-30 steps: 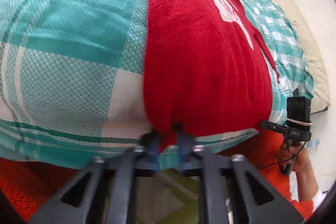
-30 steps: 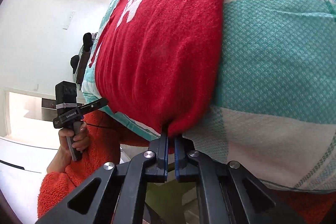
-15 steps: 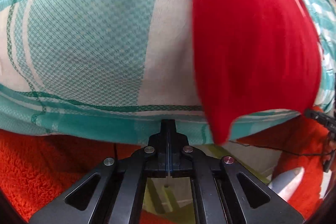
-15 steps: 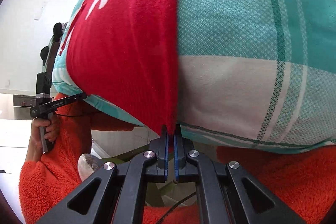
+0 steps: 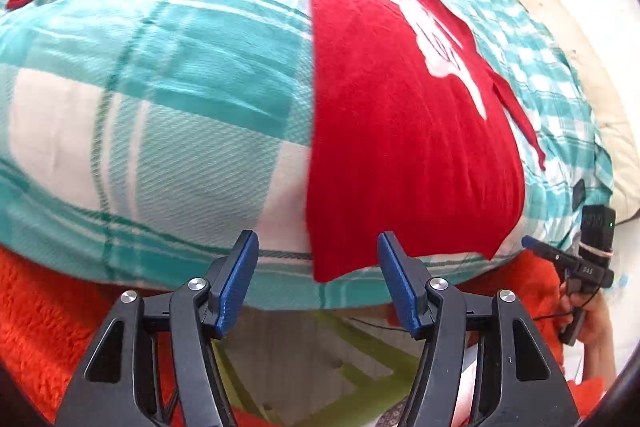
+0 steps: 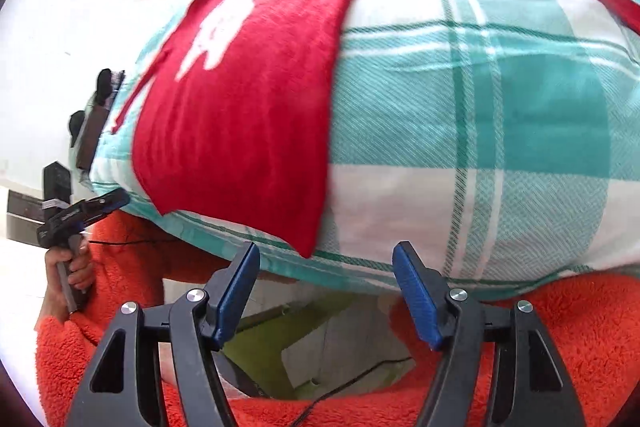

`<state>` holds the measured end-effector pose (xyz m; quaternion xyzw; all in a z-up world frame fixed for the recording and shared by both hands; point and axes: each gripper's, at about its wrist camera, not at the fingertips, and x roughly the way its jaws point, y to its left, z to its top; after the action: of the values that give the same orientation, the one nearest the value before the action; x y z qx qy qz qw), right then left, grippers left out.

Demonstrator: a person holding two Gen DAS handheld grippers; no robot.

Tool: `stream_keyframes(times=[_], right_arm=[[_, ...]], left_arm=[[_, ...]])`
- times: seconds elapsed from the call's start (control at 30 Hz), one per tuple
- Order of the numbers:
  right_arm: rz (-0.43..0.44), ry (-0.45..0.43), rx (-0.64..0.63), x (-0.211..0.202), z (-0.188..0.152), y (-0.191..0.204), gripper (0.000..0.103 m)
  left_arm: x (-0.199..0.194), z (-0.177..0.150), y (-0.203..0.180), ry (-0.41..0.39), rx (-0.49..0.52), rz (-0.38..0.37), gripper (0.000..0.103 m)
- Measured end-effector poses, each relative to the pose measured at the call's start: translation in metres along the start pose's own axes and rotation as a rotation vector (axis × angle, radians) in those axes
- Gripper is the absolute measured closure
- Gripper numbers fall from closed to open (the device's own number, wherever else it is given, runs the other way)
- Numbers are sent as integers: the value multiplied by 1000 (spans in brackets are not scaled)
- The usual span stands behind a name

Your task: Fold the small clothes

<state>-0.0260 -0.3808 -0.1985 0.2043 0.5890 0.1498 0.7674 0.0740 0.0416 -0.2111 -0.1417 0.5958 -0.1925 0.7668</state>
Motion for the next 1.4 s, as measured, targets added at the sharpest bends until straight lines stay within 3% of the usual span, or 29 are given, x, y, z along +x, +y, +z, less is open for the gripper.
stream_keyframes(times=[0.13, 0.17, 0.23, 0.27, 0.4, 0.53, 0.6, 0.7, 0.73, 0.77, 0.8, 0.83, 0.87, 0.97, 1.03, 1.17, 1.27, 1.33, 1.37, 1.4], right_arm=[[78, 40, -49, 29, 18, 6, 34], [96, 55, -54, 38, 22, 8, 40], [152, 79, -72, 51, 23, 15, 86], [139, 84, -76, 51, 22, 18, 98], [-16, 137, -46, 48, 10, 19, 99], [-43, 123, 54, 49, 6, 1, 100], [-57, 134, 72, 59, 10, -2, 100], [-78, 145, 88, 64, 11, -3, 99], [-75, 151, 106, 62, 10, -4, 97], [-81, 161, 120, 55, 9, -9, 78], [-98, 170, 125, 48, 6, -8, 48], [-126, 162, 110, 37, 2, -8, 36], [-174, 128, 76, 23, -1, -6, 31], [-393, 6, -42, -24, 4, 2, 31], [-444, -99, -96, -46, 24, 11, 31], [-294, -314, -191, -49, 86, 56, 31], [-123, -408, -254, -7, 127, 92, 31], [-76, -373, -247, 33, 145, 93, 33], [-95, -320, -231, 54, 147, 88, 35], [-133, -251, -203, 75, 148, 76, 45]], left_arm=[[24, 7, -5, 47, -2, -53, 43], [24, 7, -9, 38, 8, -61, 61], [26, 6, -14, 49, 45, -94, 98], [26, 3, -23, 33, 66, -66, 99], [22, -2, -13, 57, 49, 35, 100], [33, -2, -7, 87, 38, 95, 99], [41, 3, -22, 97, 63, 142, 98], [38, 0, -27, 129, 79, 176, 86], [34, -2, -26, 139, 71, 188, 68], [25, -5, -24, 137, 61, 220, 47], [10, -8, -22, 98, 54, 261, 44], [-9, -10, -20, 37, 50, 297, 43], [-28, -10, -19, -25, 45, 325, 42], [-71, 5, -30, -207, 75, 353, 35], [-79, 25, -49, -298, 141, 299, 27], [-46, 71, -91, -382, 293, 224, 24], [4, 93, -93, -311, 295, 251, 24], [36, 97, -75, -199, 260, 338, 26], [36, 90, -67, -216, 261, 312, 27], [27, 82, -63, -251, 272, 290, 27]])
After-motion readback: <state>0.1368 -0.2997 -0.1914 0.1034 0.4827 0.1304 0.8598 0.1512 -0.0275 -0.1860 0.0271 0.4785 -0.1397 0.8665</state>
